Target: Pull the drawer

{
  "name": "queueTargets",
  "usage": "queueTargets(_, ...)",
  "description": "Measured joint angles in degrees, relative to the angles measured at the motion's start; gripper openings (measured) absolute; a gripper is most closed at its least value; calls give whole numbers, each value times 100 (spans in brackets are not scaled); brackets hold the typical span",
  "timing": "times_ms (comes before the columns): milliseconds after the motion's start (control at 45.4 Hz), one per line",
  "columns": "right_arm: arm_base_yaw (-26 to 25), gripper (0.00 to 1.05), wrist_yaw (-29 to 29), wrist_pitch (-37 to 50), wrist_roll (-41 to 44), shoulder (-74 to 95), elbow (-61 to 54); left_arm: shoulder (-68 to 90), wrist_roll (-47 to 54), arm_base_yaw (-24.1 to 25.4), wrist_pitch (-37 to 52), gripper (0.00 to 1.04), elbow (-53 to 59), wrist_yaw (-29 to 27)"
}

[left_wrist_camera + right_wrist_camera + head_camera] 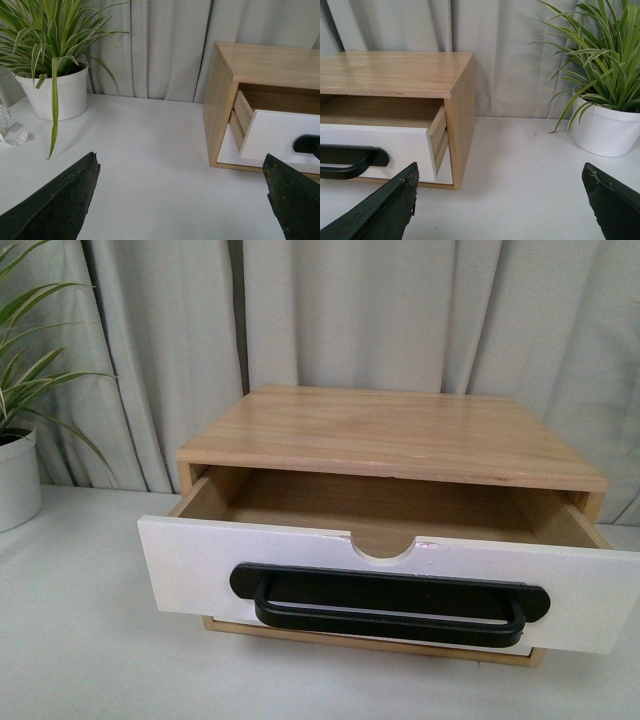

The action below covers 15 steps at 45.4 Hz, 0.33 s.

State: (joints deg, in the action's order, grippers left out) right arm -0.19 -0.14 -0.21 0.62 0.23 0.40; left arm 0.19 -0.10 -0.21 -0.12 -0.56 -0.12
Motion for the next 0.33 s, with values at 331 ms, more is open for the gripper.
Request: queueTargets(331, 0, 96, 0, 0, 0, 0, 0, 0, 0, 0, 0, 99, 0, 0)
